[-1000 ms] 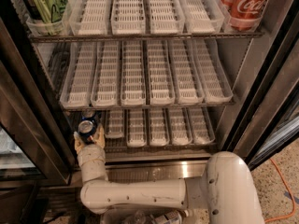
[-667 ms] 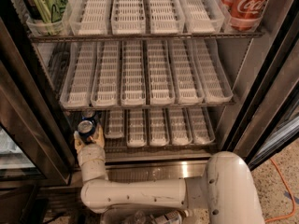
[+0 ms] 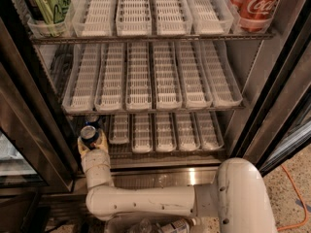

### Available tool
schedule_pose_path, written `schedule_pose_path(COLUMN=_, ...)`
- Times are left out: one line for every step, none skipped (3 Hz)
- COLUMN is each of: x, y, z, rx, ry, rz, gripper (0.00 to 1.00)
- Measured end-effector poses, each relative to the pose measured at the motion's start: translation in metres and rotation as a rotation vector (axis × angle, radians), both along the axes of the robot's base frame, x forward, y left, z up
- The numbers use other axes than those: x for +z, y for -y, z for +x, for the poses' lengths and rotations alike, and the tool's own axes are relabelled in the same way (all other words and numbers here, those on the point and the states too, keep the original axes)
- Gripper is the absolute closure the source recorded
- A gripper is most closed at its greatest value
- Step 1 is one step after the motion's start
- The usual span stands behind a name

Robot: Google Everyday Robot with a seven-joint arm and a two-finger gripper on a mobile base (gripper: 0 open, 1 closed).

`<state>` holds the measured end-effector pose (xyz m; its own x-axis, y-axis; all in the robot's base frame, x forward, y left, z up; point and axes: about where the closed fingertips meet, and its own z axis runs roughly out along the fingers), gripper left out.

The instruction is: Pick pepsi can from bottom shelf of fridge

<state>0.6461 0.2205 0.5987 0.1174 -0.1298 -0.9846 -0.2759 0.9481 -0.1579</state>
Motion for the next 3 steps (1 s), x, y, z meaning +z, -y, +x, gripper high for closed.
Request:
schedule_pose_path(x=0.000, y=0.000, z=0.000, rx=0.000, ry=0.000, rz=0.000, gripper=1.00)
schedule_pose_path(x=0.003, y=-0.003, z=0.000, rx=0.012, ry=0.003, rz=0.001, gripper=1.00)
schedule_pose_path(x=0.015, y=-0.009, z=-0.004, rx=0.031, ry=0.009, rz=0.031, gripper=1.00)
